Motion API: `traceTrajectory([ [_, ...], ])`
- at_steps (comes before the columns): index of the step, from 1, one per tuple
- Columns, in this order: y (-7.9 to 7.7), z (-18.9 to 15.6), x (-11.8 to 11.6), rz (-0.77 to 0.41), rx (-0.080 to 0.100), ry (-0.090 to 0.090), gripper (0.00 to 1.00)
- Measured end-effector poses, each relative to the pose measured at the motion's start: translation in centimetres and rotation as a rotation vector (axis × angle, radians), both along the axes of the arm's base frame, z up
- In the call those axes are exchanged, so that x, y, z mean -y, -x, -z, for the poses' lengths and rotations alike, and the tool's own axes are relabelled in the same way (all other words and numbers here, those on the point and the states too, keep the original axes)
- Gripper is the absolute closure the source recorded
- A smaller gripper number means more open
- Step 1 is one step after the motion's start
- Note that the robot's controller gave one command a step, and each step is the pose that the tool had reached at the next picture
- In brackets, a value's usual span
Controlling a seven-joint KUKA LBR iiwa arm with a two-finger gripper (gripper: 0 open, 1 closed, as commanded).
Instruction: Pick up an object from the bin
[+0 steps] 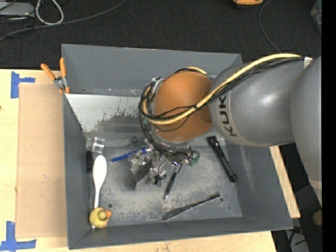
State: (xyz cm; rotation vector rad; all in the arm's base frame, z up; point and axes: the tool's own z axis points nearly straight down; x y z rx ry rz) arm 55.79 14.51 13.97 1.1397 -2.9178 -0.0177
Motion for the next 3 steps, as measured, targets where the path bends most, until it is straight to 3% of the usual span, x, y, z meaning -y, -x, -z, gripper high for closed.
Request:
traceTrajectory([
  [3, 0.18, -1.13, -0.05, 0.004, -0.003, -0.001, 1.00],
])
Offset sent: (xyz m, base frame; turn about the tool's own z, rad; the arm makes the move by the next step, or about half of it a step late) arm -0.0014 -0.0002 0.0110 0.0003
